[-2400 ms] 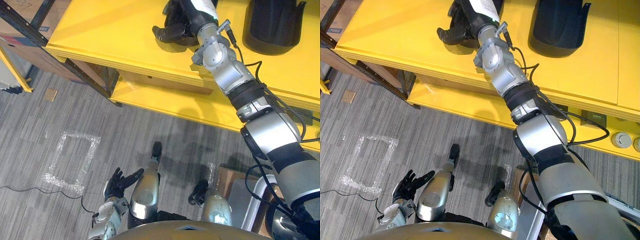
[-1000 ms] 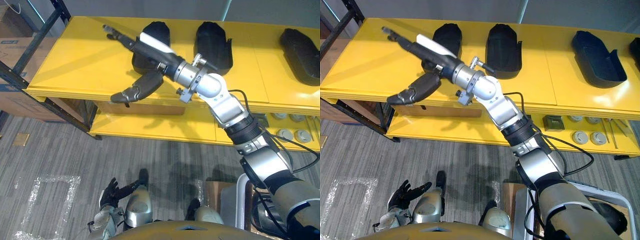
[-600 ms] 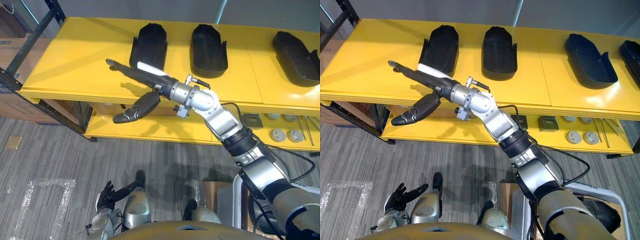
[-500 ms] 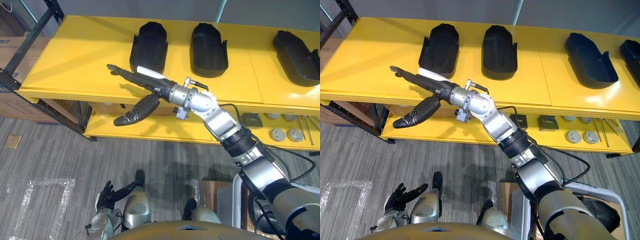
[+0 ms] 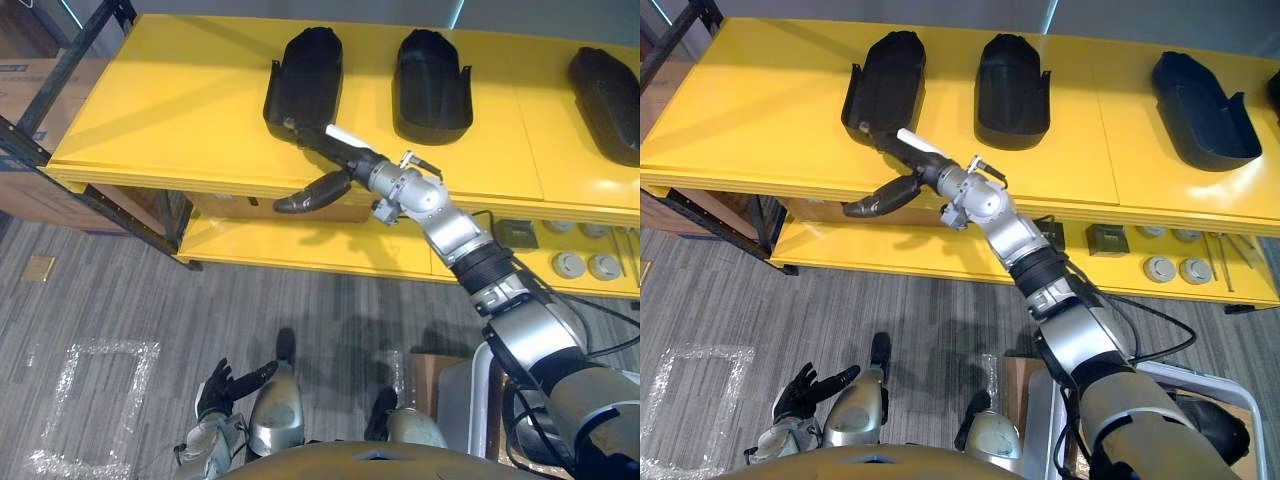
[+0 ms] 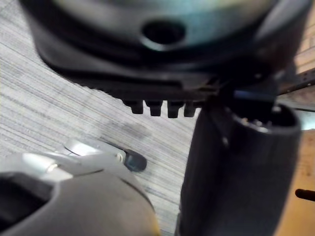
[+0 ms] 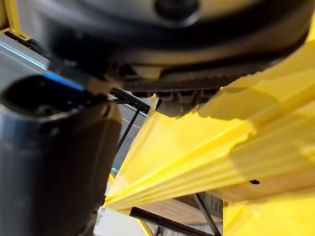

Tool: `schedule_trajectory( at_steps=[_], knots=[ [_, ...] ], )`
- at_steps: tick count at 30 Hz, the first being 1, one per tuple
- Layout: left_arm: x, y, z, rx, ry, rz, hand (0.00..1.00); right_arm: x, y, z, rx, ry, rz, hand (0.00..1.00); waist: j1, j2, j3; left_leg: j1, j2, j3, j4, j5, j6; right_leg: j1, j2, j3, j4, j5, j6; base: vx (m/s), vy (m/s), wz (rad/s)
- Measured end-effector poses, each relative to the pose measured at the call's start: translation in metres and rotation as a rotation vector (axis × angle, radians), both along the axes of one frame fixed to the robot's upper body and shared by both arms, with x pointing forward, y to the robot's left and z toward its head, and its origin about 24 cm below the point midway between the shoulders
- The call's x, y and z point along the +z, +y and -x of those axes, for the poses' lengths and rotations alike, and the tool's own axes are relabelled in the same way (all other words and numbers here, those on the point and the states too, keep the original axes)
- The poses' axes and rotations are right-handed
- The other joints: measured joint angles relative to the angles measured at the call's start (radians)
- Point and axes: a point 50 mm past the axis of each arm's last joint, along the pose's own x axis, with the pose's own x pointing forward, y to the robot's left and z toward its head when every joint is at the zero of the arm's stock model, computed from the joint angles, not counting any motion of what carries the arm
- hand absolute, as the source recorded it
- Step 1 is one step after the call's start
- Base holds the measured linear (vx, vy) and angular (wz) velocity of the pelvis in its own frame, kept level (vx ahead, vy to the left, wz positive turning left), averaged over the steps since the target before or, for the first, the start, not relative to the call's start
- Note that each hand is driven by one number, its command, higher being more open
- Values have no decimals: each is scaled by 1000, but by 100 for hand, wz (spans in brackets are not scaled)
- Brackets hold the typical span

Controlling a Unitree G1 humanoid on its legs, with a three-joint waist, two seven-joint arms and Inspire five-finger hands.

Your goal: Walk over and take three plastic housings, then place them on the shelf

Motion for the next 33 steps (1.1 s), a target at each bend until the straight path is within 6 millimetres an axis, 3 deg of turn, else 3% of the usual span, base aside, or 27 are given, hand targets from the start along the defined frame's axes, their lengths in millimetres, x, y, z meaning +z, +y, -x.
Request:
schedule_trajectory(
  at_steps=[5,9,17,20,23,25,27,31,33],
  knots=[
    [2,-2,-3,-3,-18,6,100,5,-5,-2,-10,-23,14,100,5,7,9,0,-2,-2,0,-1,-1,-6,-10,-2,19,-10,-2,0,0,0],
    [3,-4,-6,-9,-29,16,100,22,-5,-6,-3,-74,19,100,4,21,35,-3,-2,-2,0,-1,-1,-16,-11,-2,34,-14,-3,-17,-13,0],
    [3,-4,-6,-10,-30,18,100,24,0,-2,76,-67,48,100,7,21,35,-2,-10,-1,0,0,2,-16,-17,-3,37,-20,1,4,-8,0],
    [3,-4,-6,-9,-29,18,100,29,10,10,191,-47,53,100,4,21,35,0,-10,3,0,-3,3,-14,-18,-1,32,-19,1,3,-6,-1],
    [2,-4,-5,-8,-28,23,100,34,29,45,402,-35,-17,100,-4,18,34,18,-8,14,-3,-9,-1,4,-24,5,20,-19,2,28,-21,-7],
    [2,-2,-3,5,-33,25,100,29,39,73,554,31,-95,100,-11,6,27,41,-7,27,-3,-24,2,28,-24,12,0,-16,6,33,-36,-14],
    [3,3,-2,27,-34,19,100,22,40,87,604,86,-143,100,-20,-17,15,49,-6,37,-4,-30,0,36,-22,20,-13,-14,8,30,-22,-13],
    [3,14,2,53,-26,-8,100,1,23,92,533,160,-229,100,-36,-72,-27,54,0,67,-4,-38,-8,44,-11,47,-64,11,11,50,-18,-22],
    [4,15,0,69,-29,-13,100,-3,-2,84,380,125,-284,100,-39,-87,-37,72,-1,88,-4,-39,-9,60,-9,65,-90,28,12,28,-5,-25]
  ],
)
